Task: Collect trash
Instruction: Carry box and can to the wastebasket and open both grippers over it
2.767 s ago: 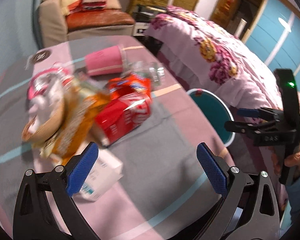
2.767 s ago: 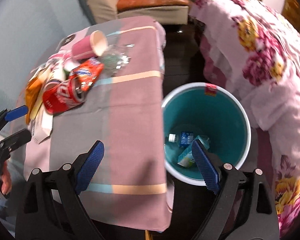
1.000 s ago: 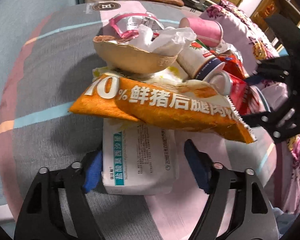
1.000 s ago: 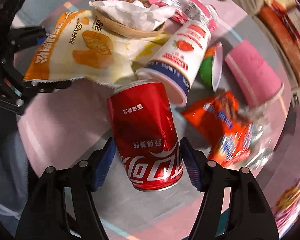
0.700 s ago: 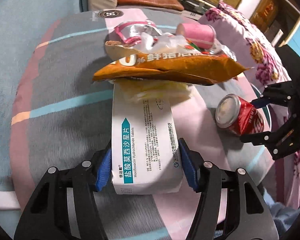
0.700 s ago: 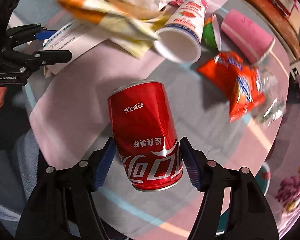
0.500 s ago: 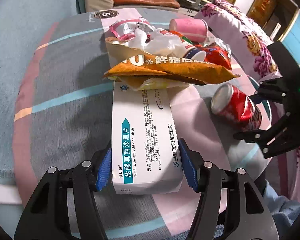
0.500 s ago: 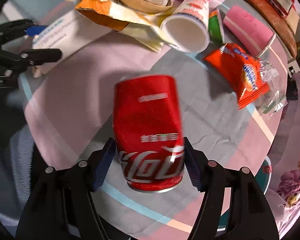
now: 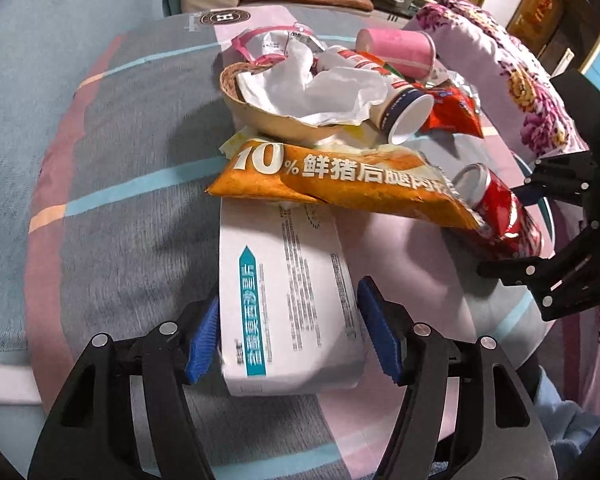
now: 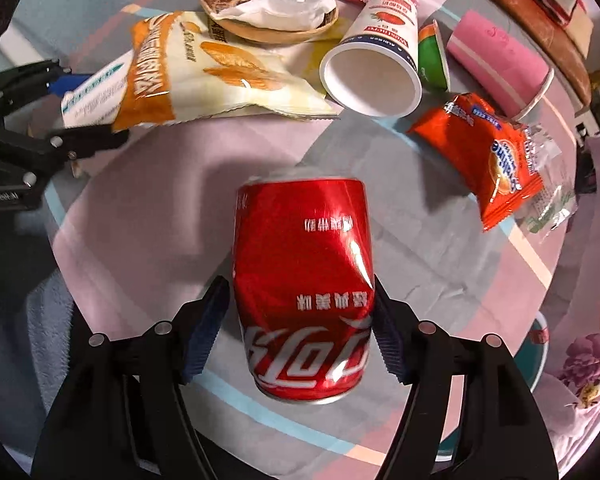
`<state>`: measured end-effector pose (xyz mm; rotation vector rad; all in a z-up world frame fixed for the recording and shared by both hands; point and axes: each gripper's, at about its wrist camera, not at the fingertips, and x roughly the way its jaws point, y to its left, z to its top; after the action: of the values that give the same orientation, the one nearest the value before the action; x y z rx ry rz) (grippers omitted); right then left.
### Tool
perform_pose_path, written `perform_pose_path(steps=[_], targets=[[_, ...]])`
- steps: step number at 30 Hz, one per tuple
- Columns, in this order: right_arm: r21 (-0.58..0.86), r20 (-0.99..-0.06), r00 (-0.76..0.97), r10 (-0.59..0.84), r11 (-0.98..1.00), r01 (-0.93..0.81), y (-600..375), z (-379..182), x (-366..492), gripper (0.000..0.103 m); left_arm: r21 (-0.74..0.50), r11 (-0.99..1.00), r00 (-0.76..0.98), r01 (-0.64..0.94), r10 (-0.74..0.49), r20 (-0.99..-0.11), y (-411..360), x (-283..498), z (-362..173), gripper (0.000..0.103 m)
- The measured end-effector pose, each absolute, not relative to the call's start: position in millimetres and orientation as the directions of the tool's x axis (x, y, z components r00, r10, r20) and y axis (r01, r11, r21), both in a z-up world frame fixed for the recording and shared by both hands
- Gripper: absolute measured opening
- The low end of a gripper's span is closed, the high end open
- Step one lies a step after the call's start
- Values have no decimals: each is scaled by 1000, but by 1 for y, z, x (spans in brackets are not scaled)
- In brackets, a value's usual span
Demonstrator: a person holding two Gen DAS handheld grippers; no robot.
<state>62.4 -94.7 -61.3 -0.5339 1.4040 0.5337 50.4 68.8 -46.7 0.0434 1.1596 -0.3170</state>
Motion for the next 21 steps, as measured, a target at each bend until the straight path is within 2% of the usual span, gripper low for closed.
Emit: perform_pose_path(steps=[1, 6, 8, 10, 21], targets=[[-31, -996, 84, 30, 772, -634, -89, -59, 68, 56, -128, 955, 357, 269, -222, -907, 68, 53, -49, 67], [-18, -996, 78, 38, 787, -616, -90, -65, 88, 56, -118, 955, 341, 271, -210, -916, 63, 60, -58, 68], [-18, -995, 85, 43, 798, -603, -92, -65, 84, 55, -102, 957, 348, 270, -196, -917, 61, 59, -57, 63], [-10, -993, 100, 58, 818, -575, -100, -59, 86, 55, -81, 960, 363, 269, -179, -914, 62, 55, -52, 63], [59, -962, 207, 179, 875, -481, -137, -8, 71, 55, -162, 951, 447, 263, -269, -853, 76, 16, 15, 62]])
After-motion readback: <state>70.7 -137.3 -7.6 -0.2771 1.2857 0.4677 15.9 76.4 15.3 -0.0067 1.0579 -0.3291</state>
